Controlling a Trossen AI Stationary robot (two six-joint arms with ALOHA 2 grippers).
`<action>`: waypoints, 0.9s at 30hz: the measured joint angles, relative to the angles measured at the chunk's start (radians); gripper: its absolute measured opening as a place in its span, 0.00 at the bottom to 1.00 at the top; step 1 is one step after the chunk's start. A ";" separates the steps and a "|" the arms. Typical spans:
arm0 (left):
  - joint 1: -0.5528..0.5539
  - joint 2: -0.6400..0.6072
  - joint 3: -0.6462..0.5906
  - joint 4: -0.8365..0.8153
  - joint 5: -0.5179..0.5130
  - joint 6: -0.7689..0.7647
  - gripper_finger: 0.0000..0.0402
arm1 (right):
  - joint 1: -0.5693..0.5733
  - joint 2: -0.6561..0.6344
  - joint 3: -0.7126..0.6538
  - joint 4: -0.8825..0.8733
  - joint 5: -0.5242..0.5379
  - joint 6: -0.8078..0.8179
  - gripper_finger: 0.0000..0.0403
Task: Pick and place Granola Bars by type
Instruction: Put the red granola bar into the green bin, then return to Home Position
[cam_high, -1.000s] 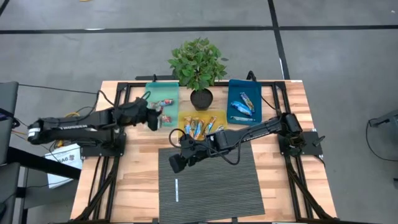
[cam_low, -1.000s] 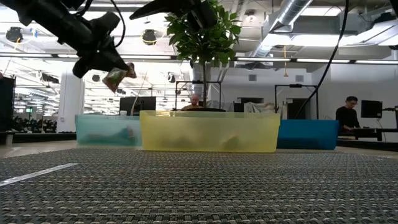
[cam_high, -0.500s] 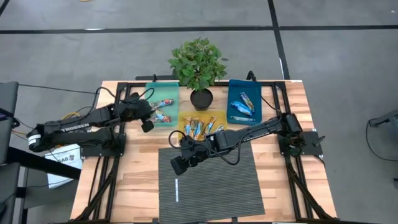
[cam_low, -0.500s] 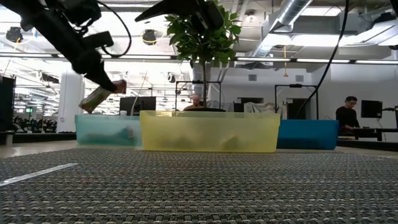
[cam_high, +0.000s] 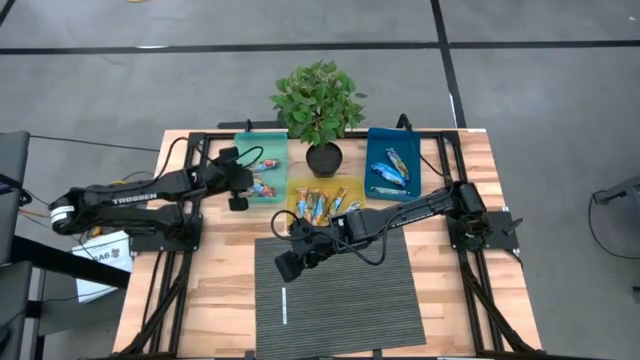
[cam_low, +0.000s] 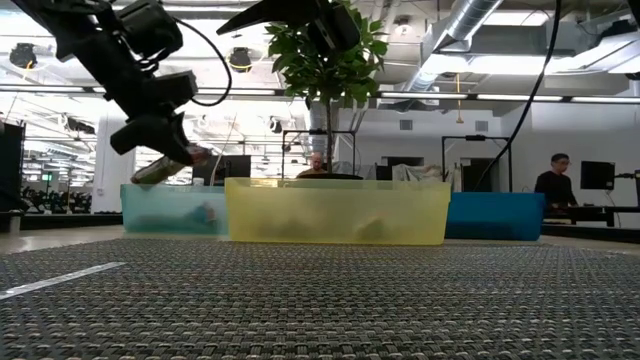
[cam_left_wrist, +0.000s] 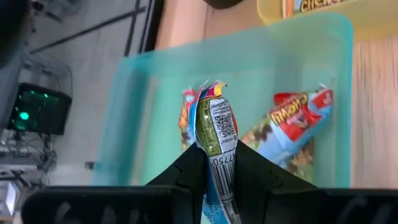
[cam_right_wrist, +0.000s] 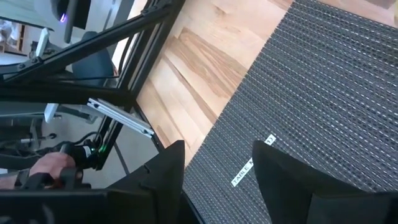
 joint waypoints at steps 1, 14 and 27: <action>-0.002 0.004 0.000 0.011 -0.001 0.010 0.14 | 0.000 0.000 0.000 0.000 0.000 0.000 0.44; -0.049 0.060 0.001 0.042 0.014 0.044 0.16 | 0.000 0.000 0.000 -0.026 -0.001 0.000 0.44; -0.049 0.063 0.001 0.040 0.013 0.044 0.36 | 0.000 0.000 0.000 -0.026 -0.001 0.000 0.44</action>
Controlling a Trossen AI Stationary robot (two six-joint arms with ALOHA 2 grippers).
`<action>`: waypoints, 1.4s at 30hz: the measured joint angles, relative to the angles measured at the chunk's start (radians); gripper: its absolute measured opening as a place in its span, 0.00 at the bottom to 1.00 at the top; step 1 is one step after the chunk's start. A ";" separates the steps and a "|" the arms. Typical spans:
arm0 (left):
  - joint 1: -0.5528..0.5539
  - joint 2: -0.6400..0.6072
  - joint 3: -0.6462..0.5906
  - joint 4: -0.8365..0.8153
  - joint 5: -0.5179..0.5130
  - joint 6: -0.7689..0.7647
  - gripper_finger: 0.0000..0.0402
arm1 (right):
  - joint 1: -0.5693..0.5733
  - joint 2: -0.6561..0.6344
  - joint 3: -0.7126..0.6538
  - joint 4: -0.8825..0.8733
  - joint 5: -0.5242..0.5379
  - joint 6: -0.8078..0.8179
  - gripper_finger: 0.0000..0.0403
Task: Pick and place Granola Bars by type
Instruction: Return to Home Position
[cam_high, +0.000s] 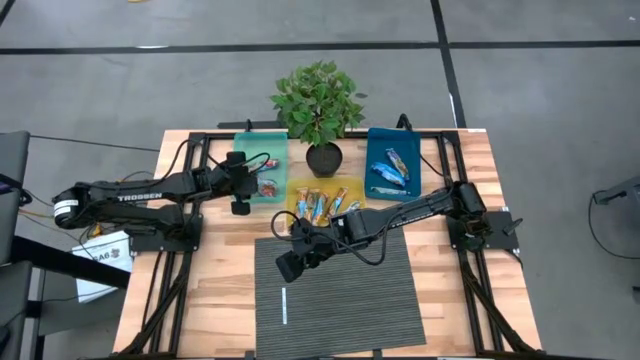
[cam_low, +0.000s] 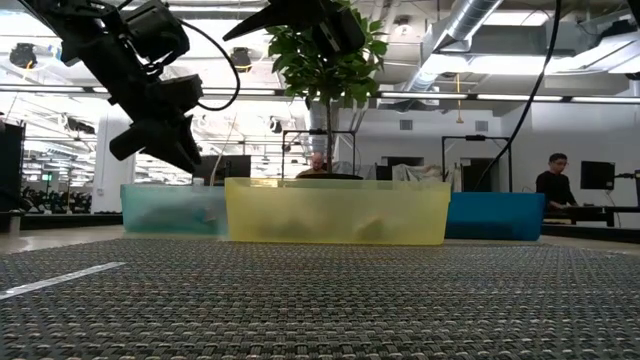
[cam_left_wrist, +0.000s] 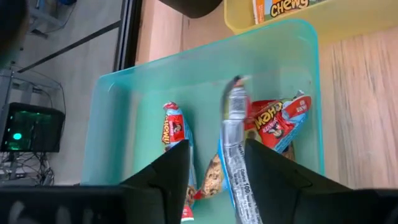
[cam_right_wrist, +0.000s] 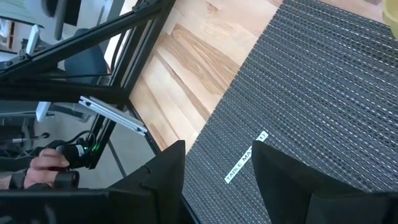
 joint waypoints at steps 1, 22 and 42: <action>0.000 0.000 0.000 0.000 0.000 0.000 0.37 | 0.000 0.000 0.000 0.000 0.000 -0.001 0.44; 0.000 -0.234 0.000 0.057 0.120 -0.522 0.40 | 0.077 -0.014 -0.002 -0.129 -0.243 -0.440 0.44; -0.073 -0.314 0.000 0.433 0.308 -1.233 0.40 | 0.177 -0.787 -0.759 0.103 -0.017 -0.683 0.44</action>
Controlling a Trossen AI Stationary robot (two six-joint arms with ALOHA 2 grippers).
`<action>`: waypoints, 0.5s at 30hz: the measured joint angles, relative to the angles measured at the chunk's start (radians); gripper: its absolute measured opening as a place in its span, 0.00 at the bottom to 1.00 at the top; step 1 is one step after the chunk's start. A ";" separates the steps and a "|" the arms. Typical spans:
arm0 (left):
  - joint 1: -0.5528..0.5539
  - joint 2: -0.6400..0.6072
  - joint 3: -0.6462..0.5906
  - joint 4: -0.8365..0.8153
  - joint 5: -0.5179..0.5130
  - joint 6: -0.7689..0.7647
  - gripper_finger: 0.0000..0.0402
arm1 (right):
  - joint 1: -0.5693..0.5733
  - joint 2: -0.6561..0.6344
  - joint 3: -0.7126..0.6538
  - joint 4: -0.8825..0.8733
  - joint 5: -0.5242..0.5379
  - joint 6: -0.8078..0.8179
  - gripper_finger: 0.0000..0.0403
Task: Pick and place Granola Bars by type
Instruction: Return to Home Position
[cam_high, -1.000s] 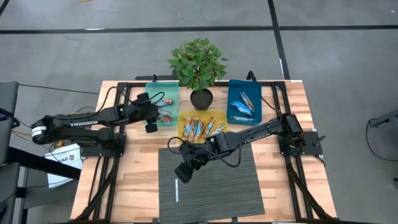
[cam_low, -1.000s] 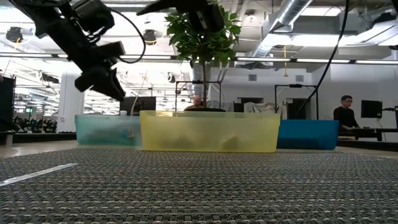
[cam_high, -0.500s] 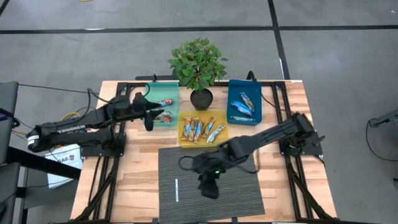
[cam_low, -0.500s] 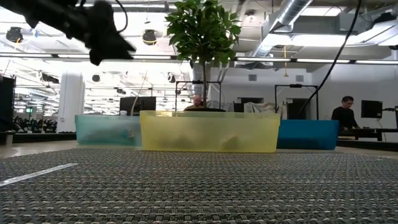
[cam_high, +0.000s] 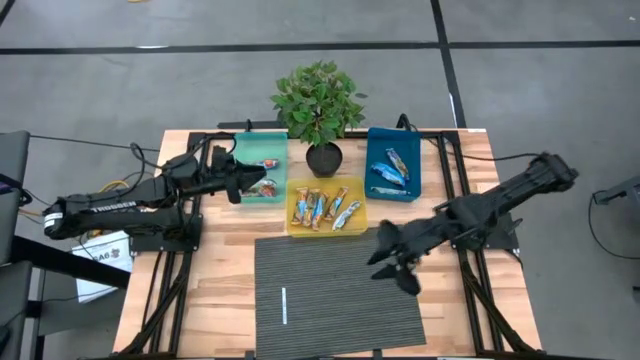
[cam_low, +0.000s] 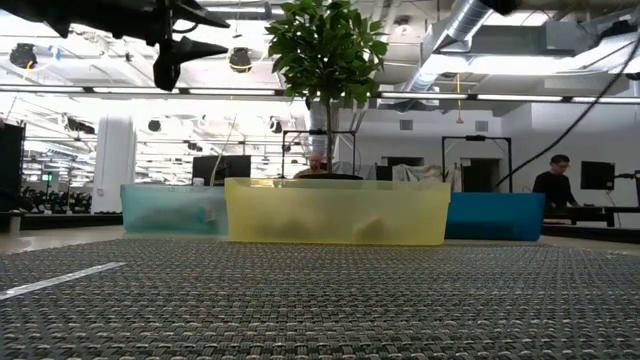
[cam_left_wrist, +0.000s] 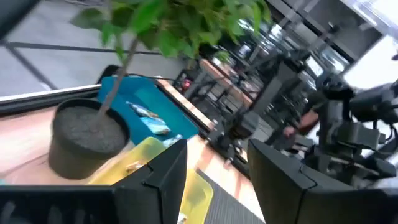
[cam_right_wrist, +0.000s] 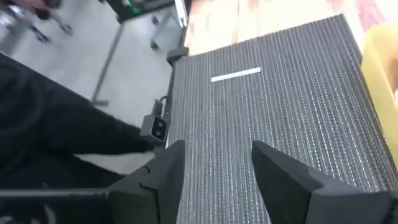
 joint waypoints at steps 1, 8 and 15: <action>-0.005 0.000 0.000 -0.002 -0.022 -0.015 0.40 | 0.000 -0.046 -0.054 0.041 0.000 0.001 0.44; -0.024 -0.001 0.000 -0.010 -0.099 -0.062 0.40 | -0.008 -0.350 -0.319 0.134 0.034 0.002 0.44; -0.024 -0.001 0.000 -0.014 -0.099 -0.073 0.40 | -0.009 -0.566 -0.409 0.050 0.122 0.064 0.44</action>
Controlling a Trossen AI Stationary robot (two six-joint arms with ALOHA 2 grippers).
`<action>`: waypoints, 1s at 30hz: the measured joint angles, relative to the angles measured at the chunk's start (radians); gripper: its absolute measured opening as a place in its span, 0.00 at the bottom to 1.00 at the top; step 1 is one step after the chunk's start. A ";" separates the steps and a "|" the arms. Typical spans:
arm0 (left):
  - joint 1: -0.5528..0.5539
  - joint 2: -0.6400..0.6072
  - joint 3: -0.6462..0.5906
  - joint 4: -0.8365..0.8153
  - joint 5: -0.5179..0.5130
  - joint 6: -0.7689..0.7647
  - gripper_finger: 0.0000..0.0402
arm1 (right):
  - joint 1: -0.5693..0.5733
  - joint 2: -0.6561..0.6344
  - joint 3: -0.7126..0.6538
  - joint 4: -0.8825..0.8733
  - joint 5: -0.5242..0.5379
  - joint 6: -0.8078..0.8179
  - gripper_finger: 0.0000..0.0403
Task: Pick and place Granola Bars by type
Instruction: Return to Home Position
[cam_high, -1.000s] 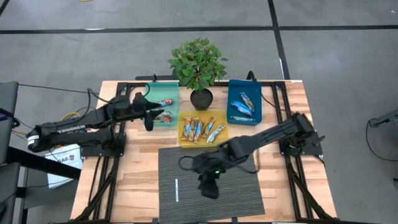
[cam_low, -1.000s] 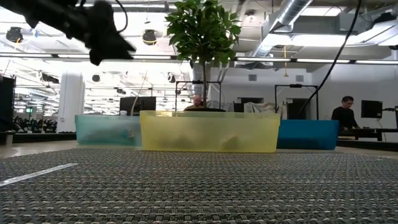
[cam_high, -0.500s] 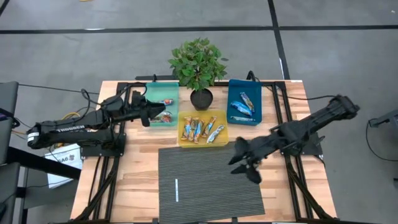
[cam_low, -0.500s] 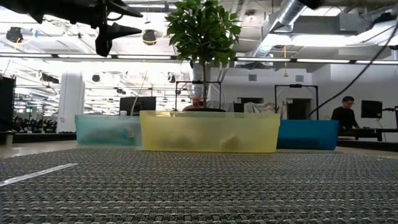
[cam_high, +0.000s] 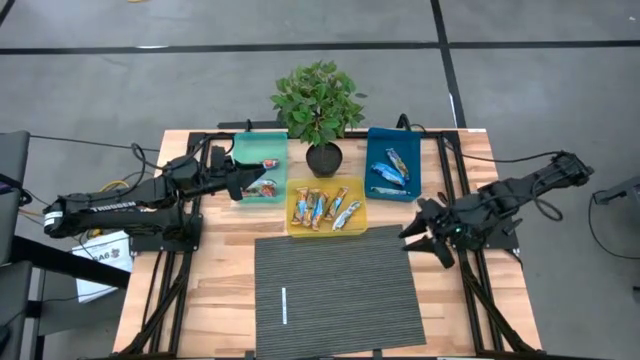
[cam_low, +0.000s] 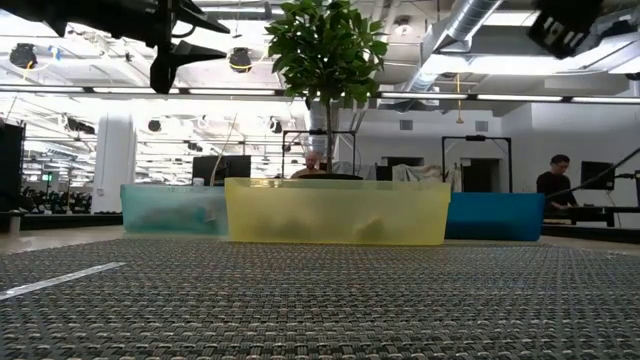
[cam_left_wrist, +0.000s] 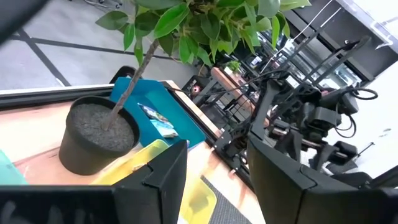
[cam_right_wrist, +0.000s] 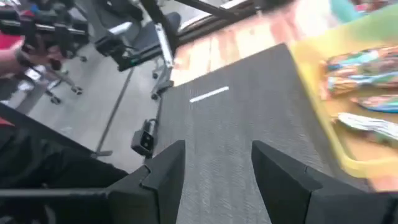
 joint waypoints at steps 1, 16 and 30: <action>0.000 0.000 0.000 0.000 0.000 -0.004 0.40 | 0.000 -0.015 0.000 -0.026 0.005 -0.016 0.44; 0.000 0.000 0.000 -0.004 0.006 -0.003 0.40 | 0.034 -0.053 0.000 -0.038 -0.057 -0.410 0.44; 0.000 0.000 -0.001 -0.004 0.013 -0.001 0.40 | 0.051 -0.418 -0.269 0.209 -0.082 -0.498 0.43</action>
